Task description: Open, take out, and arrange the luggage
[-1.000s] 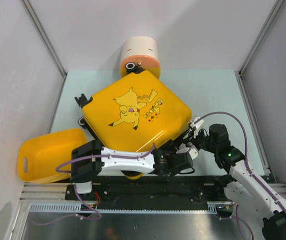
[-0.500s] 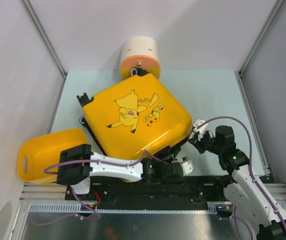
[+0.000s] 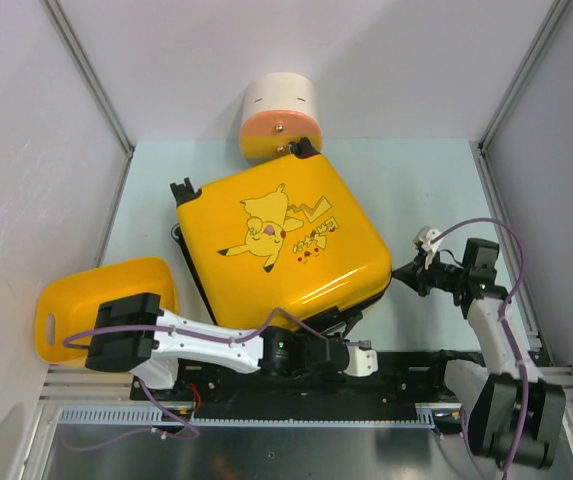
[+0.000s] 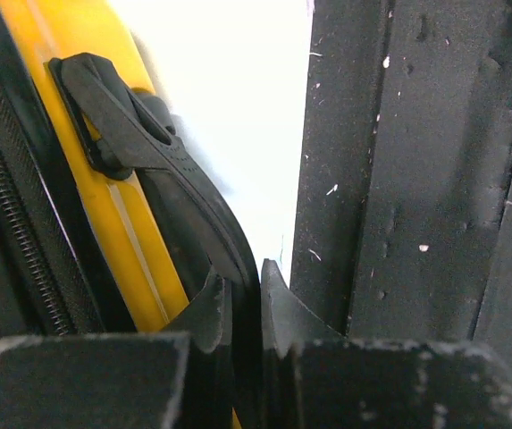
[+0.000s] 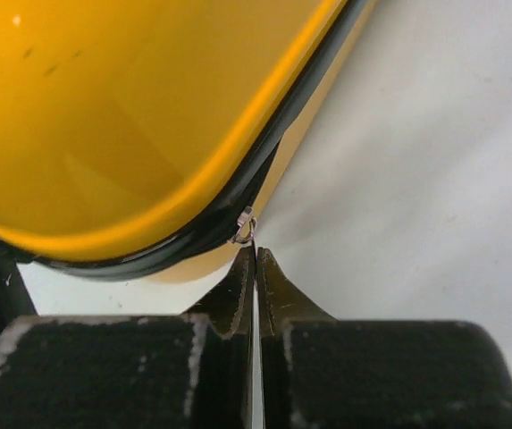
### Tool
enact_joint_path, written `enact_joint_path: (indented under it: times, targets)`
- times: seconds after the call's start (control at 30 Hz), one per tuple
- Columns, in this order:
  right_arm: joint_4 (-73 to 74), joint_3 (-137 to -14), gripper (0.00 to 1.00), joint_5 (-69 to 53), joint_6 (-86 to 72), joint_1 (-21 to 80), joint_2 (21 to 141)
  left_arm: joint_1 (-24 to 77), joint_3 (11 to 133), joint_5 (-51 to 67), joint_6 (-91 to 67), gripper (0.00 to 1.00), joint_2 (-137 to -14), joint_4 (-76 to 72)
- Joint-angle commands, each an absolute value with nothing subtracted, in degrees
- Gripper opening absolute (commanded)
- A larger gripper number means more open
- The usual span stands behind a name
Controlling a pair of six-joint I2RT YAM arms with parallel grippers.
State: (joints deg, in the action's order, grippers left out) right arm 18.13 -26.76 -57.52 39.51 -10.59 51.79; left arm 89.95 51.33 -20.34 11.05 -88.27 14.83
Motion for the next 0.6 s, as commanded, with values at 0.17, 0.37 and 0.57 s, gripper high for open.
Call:
enact_joint_path:
  times: [0.17, 0.37, 0.57]
  targets:
    - [-11.2, -34.1, 0.0, -62.1, 35.7, -4.0, 64.3, 95.4, 48.2, 1.3, 25.8, 0.0, -88.5, 18.7]
    - [-21.8, -36.6, 0.0, -61.9, 33.3, -0.2, 73.7, 94.9, 47.5, 3.4, 25.0, 0.0, -88.7, 17.4]
    - [-30.2, -40.2, 0.0, -60.1, 30.5, 3.8, 82.3, 94.0, 46.8, 4.6, 24.1, 0.0, -88.5, 16.6]
